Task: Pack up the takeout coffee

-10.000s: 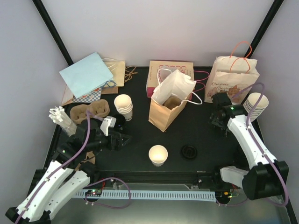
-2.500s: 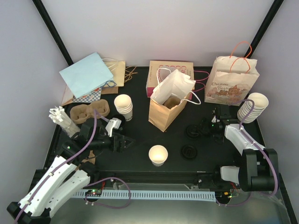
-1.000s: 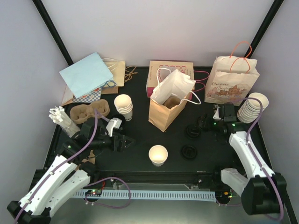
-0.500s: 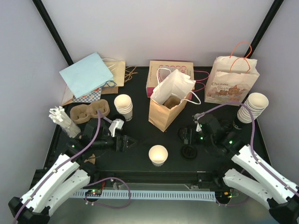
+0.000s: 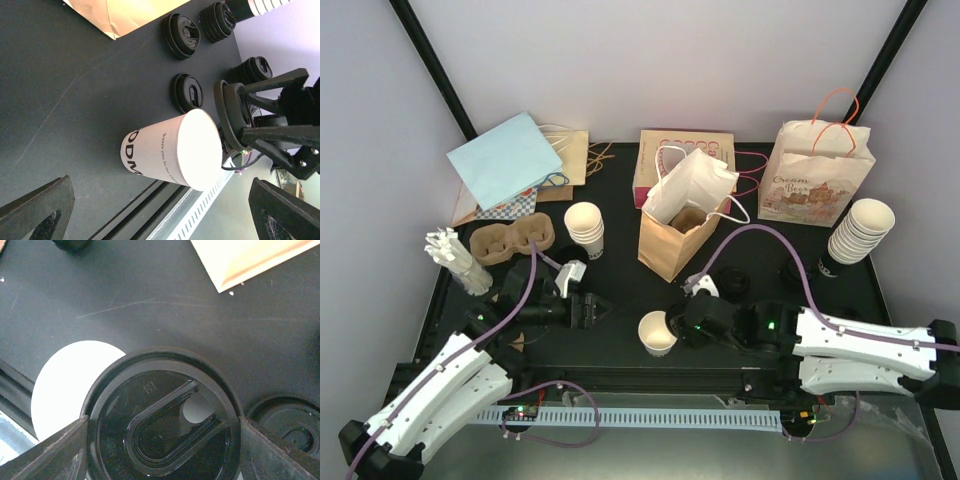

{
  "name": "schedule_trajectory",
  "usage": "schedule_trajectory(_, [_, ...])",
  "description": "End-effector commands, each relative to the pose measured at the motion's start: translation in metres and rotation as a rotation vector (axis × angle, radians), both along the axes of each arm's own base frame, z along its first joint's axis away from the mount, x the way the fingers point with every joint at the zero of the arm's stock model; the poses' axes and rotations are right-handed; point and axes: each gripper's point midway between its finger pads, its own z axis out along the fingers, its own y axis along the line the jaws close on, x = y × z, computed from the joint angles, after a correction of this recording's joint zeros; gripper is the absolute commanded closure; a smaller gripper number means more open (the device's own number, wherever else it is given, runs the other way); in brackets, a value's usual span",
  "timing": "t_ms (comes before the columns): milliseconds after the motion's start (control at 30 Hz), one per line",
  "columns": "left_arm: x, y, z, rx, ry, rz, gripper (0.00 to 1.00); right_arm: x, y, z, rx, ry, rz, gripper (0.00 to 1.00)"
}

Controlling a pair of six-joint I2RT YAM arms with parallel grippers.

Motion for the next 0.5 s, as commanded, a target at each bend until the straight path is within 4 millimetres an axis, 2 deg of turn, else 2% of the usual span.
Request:
schedule_trajectory(0, [0.002, -0.003, 0.003, -0.037, 0.003, 0.019, 0.04, 0.013, 0.019, 0.031, 0.021, -0.157, -0.018, 0.23])
schedule_trajectory(233, [0.000, -0.013, -0.003, -0.064, 0.037, -0.003, 0.14, 0.000, 0.038, 0.037, -0.025, -0.241, 0.080, 0.23])
schedule_trajectory(467, [-0.006, -0.027, -0.008, -0.091, 0.073, -0.047, 0.21, -0.016, 0.045, 0.024, -0.072, -0.259, 0.139, 0.23])
